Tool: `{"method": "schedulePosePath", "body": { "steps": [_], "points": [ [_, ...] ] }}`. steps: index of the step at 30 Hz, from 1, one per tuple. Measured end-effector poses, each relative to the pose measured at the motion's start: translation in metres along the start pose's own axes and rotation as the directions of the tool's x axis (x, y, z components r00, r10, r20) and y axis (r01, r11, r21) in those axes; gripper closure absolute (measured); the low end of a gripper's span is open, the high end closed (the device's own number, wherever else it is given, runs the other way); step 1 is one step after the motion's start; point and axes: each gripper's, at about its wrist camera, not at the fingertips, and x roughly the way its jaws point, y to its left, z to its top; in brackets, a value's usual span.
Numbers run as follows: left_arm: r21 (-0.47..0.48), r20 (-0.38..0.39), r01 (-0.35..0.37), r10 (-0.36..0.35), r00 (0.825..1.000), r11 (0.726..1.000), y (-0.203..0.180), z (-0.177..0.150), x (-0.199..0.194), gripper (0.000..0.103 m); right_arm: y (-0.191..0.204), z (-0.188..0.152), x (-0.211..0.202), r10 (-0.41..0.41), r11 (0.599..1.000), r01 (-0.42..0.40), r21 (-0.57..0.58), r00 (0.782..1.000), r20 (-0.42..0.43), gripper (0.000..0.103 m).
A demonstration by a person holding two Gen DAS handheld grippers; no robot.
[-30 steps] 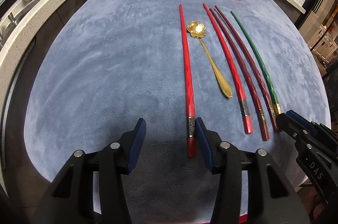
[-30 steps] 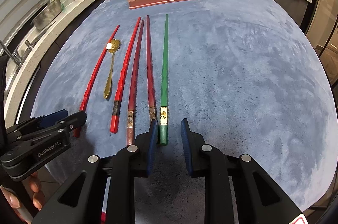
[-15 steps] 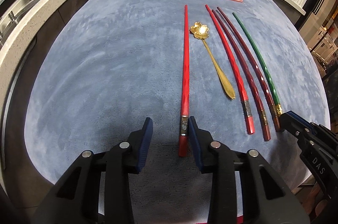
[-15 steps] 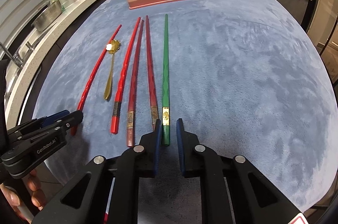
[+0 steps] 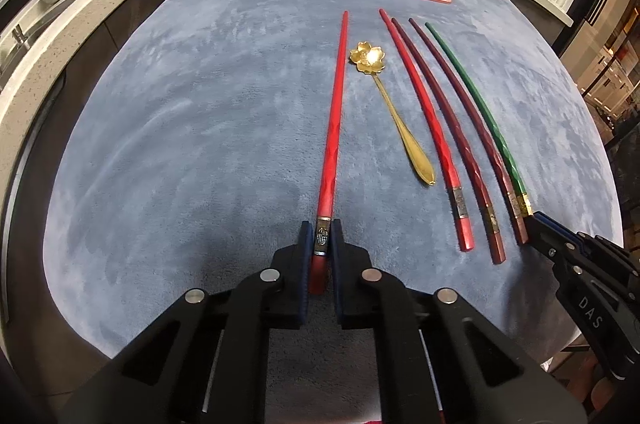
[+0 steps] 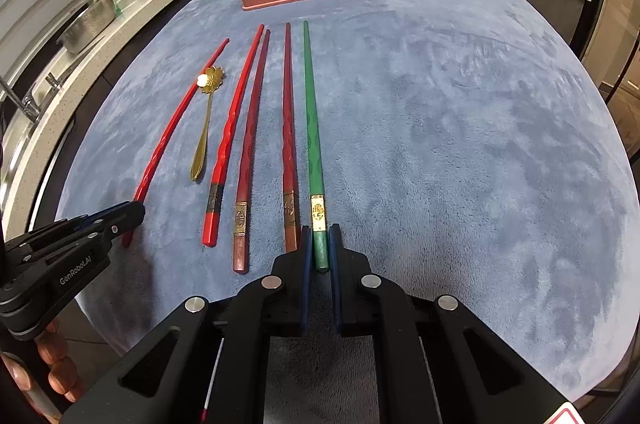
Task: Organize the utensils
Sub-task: 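Grasp a bright red chopstick with the left tool while the right tool grasps the green chopstick, then lift both chopsticks into the pink holder while both tools open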
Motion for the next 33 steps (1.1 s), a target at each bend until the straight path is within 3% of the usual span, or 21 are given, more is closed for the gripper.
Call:
{"method": "schedulePosePath", "body": {
  "steps": [5,17,25,33],
  "points": [
    [-0.028,-0.005,0.034,-0.034,0.999,0.999,0.003,0.002,-0.005,0.096,-0.001,0.002,-0.009,0.009,1.000,-0.009,0.011,1.000,0.017,0.096],
    [-0.073,0.089,0.075,-0.068,0.994,0.995,0.011,0.031,-0.055,0.096,-0.002,0.031,-0.070,0.051,0.997,-0.058,0.044,0.986,0.157,0.096],
    [-0.076,0.187,0.070,-0.054,0.981,0.995,0.011,0.064,-0.096,0.096,-0.010,0.070,-0.118,0.061,0.996,-0.077,0.049,0.959,0.276,0.096],
    [-0.078,0.293,0.061,-0.036,0.955,0.995,0.012,0.117,-0.137,0.096,-0.019,0.120,-0.156,0.053,0.997,-0.072,0.035,0.921,0.385,0.096]
  ]
}}
